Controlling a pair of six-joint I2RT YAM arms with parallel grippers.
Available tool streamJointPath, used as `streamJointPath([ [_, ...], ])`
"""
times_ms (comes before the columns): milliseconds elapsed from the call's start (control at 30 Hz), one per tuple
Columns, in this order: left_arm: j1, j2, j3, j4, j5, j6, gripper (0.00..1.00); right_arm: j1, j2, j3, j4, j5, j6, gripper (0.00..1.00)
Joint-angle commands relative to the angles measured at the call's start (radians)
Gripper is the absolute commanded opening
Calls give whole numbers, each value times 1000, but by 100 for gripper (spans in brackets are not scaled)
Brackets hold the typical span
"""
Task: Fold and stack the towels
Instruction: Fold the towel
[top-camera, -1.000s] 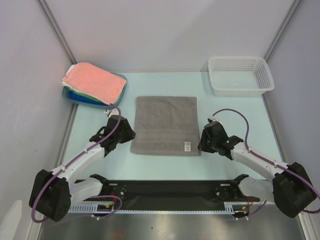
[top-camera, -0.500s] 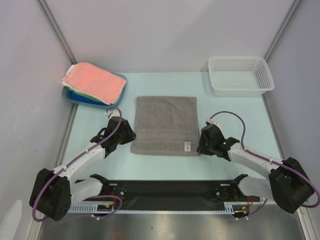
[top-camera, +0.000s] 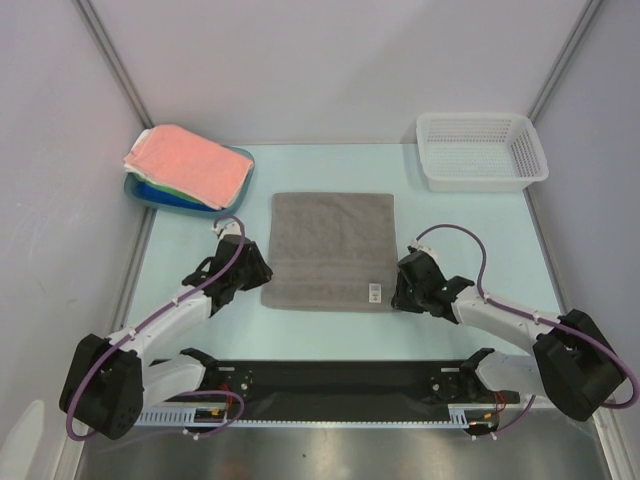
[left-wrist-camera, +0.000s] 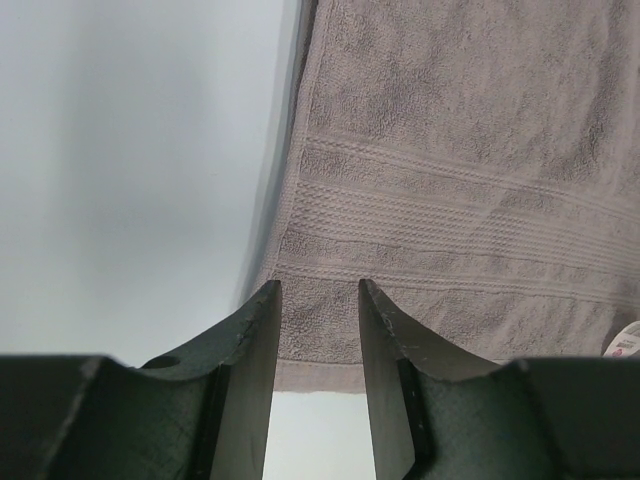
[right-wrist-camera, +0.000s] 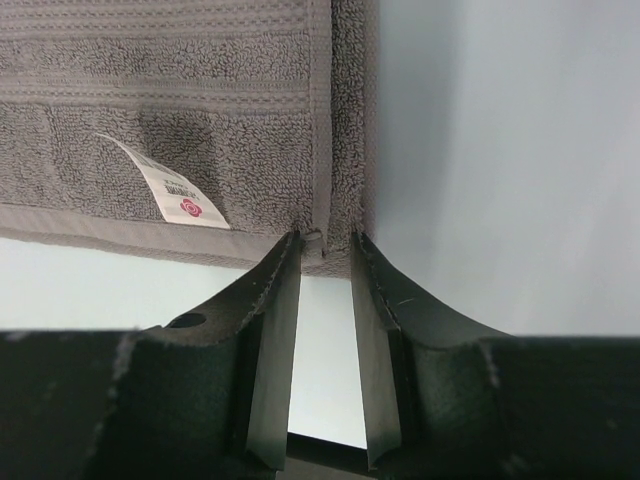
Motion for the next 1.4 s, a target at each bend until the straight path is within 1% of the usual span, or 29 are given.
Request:
streamJointPath([
  [0,6,0,-6,34,11,14,41,8,5,-9,31,25,20,32],
  [67,6,0,-6,36,11,14,41,10,3,-4,29,23,23,27],
  [233,6,-5,-9,34,8,14,41,13,-5,8,20,29,21,12],
  [333,6,-5,-8,31,6,15,41,14,-17,19,6,32,21,6],
  [433,6,-6,-8,31,5,14,41,16,-37,36,-24,35,17,4],
  [600,6,-3,-8,31,5,15,41,16,-90,71,-76,46,10,2],
  [833,7,1,0,30,5,20,41,17,-144,100,-155,77,3,1],
  [1233,15,21,11,36,6,25,41,17,-147,23,-138,86,18,1],
  [1367,23,41,40,39,11,28,42,17,-133,-3,-126,88,20,3],
])
